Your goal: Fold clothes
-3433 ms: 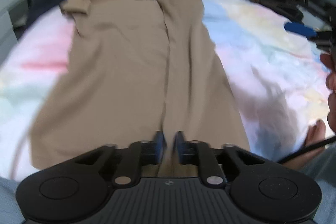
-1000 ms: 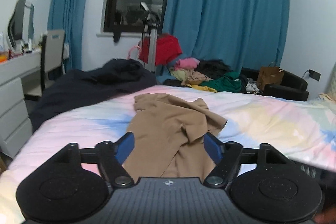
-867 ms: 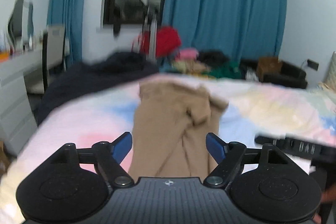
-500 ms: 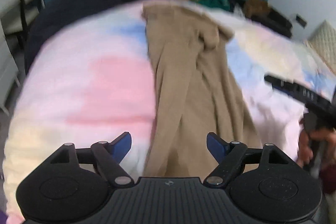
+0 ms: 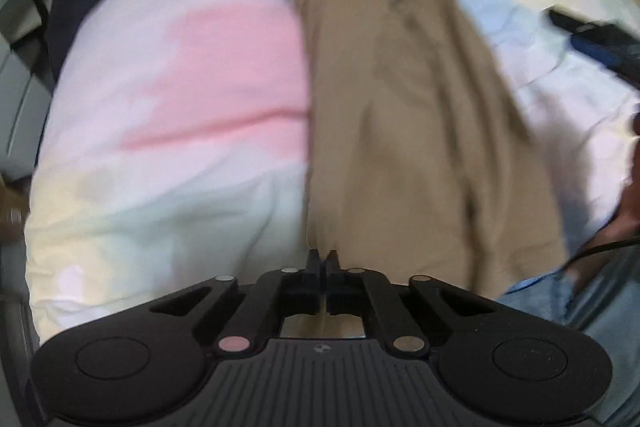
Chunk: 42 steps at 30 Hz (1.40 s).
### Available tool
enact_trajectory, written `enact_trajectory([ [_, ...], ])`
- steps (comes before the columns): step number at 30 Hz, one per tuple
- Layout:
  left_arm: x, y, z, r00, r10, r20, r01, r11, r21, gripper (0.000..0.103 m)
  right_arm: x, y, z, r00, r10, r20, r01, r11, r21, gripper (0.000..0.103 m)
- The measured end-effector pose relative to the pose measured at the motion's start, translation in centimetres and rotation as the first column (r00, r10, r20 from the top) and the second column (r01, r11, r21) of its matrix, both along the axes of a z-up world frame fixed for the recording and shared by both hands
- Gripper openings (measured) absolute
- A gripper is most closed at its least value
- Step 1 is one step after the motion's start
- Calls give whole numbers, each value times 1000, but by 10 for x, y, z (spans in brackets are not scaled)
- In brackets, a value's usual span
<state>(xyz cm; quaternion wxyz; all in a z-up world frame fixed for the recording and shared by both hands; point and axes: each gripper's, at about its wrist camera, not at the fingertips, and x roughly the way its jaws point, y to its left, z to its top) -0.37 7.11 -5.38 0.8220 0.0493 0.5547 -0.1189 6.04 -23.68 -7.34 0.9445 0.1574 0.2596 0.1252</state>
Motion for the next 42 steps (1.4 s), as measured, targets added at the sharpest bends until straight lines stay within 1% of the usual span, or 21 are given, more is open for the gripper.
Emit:
enact_trajectory([
  [3, -22, -20, 29, 995, -18, 102, 22, 999, -37, 1, -1, -2, 1, 1000, 11, 6, -11, 1000, 13, 84],
  [5, -35, -33, 37, 988, -27, 152, 35, 998, -53, 1, -2, -4, 0, 1000, 16, 6, -16, 999, 36, 84],
  [8, -49, -56, 25, 985, -62, 159, 71, 996, -53, 1, -1, -11, -2, 1000, 15, -8, -14, 997, 82, 84],
  [11, -55, -64, 11, 984, -59, 170, 67, 997, -43, 1, 3, -21, -7, 999, 24, -44, -15, 983, 183, 84],
  [13, -57, -61, 6, 983, -49, 175, 59, 997, -56, 1, 13, -28, -12, 996, 33, -82, -11, 965, 263, 83],
  [14, -58, -60, 4, 983, -40, 180, 53, 997, -65, 1, 21, -30, -12, 994, 34, -102, -4, 958, 285, 78],
  [16, -63, -59, 0, 981, -25, 194, 41, 996, -79, 1, 46, -31, -10, 993, 16, -118, 20, 956, 292, 78],
  [19, -68, -65, -11, 975, -28, 222, 47, 996, -79, 1, 95, -25, 1, 996, -13, -84, 33, 968, 249, 78],
  [21, -70, -67, -16, 970, -33, 239, 54, 995, -84, 1, 140, -16, 6, 999, -7, -53, 17, 983, 184, 78],
  [23, -75, -70, -23, 966, -49, 254, 70, 995, -74, 1, 183, -4, 9, 1000, 8, -26, -6, 998, 69, 78],
  [25, -79, -73, -28, 957, -52, 287, 72, 996, -61, 1, 222, 12, 11, 999, 32, 5, -32, 997, -67, 78],
  [27, -83, -75, -33, 949, -48, 311, 68, 996, -56, 1, 255, 27, 7, 998, 69, 15, -65, 981, -182, 77],
  [29, -84, -77, -39, 949, -46, 313, 68, 996, -59, 1, 280, 38, -4, 995, 95, -29, -99, 960, -261, 77],
  [30, -85, -78, -41, 945, -54, 322, 75, 996, -53, 1, 292, 44, -11, 992, 109, -60, -122, 948, -295, 67],
  [31, -85, -78, -42, 944, -59, 326, 82, 995, -55, 1, 300, 48, -17, 989, 124, -81, -144, 937, -319, 53],
  [32, -85, -77, -43, 943, -62, 328, 86, 994, -62, 1, 304, 52, -20, 988, 132, -84, -153, 927, -343, 30],
  [34, -86, -76, -45, 941, -67, 331, 96, 993, -74, 0, 309, 60, -20, 988, 141, -65, -155, 911, -382, 12],
  [35, -86, -74, -45, 940, -62, 336, 94, 992, -81, 1, 308, 63, -13, 989, 142, -32, -143, 909, -391, 7],
  [38, -89, -70, -43, 935, -20, 354, 63, 992, -108, 0, 306, 65, 15, 987, 142, 70, -105, 918, -382, 6],
  [40, -90, -73, -42, 934, -16, 358, 59, 992, -111, 0, 313, 68, 37, 983, 138, 122, -82, 920, -383, 6],
  [42, -85, -77, -45, 943, -11, 332, 52, 992, -113, 0, 323, 73, 53, 979, 138, 150, -68, 916, -396, 6],
])
